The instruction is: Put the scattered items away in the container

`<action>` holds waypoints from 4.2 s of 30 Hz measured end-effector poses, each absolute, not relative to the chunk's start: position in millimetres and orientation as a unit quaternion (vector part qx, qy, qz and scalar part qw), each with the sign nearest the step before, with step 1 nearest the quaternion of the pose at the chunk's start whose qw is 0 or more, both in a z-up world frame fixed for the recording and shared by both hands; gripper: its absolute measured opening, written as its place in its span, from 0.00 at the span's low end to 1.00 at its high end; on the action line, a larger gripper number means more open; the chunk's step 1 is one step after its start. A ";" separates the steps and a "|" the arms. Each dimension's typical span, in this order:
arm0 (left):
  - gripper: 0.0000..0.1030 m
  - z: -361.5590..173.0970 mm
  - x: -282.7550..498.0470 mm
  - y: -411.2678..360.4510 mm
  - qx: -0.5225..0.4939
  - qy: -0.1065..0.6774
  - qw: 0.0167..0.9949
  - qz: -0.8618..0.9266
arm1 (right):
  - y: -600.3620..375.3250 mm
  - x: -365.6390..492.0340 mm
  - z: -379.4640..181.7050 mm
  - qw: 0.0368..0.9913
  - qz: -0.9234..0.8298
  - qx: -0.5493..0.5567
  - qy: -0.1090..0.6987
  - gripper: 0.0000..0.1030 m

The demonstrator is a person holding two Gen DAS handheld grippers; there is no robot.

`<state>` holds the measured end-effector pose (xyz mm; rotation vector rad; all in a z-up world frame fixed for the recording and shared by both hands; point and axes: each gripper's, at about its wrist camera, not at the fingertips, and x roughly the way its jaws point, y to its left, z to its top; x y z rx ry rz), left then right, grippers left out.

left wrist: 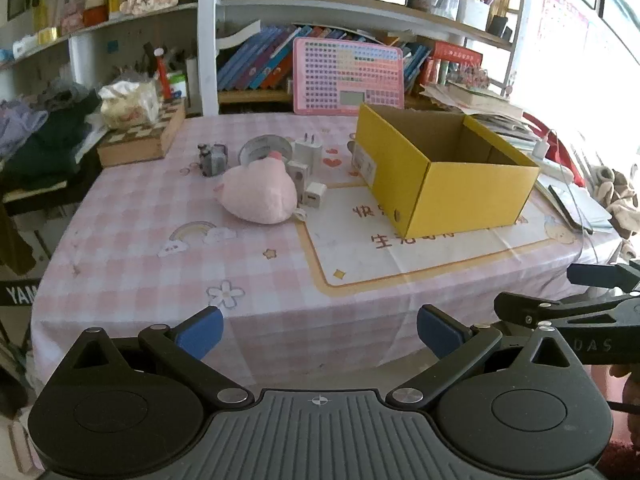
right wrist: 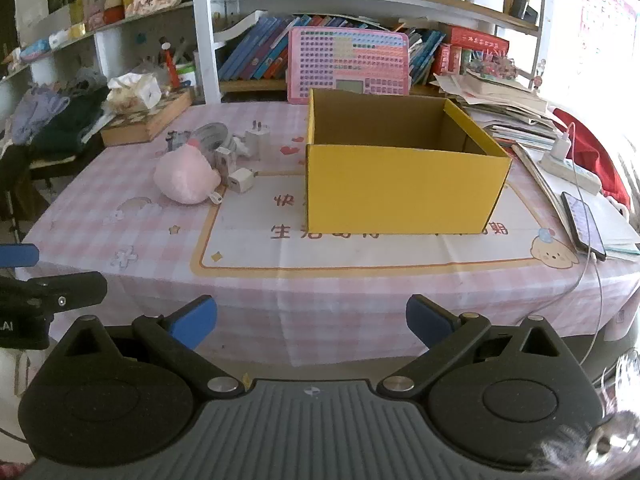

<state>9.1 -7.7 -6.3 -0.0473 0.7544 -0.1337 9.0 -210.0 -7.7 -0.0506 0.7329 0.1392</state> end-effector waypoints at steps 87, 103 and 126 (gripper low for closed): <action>1.00 -12.3 14.7 28.3 -0.018 0.352 0.933 -0.065 | -154.6 37.7 -1.6 0.933 0.133 -0.047 0.330 0.78; 1.00 -16.8 78.1 36.0 -0.016 0.342 0.938 -0.058 | -135.5 112.7 5.2 0.931 0.180 -0.063 0.312 0.67; 0.95 -50.3 199.5 33.5 -0.019 0.363 0.929 -0.065 | -113.2 246.7 -3.6 0.897 0.233 -0.095 0.364 0.58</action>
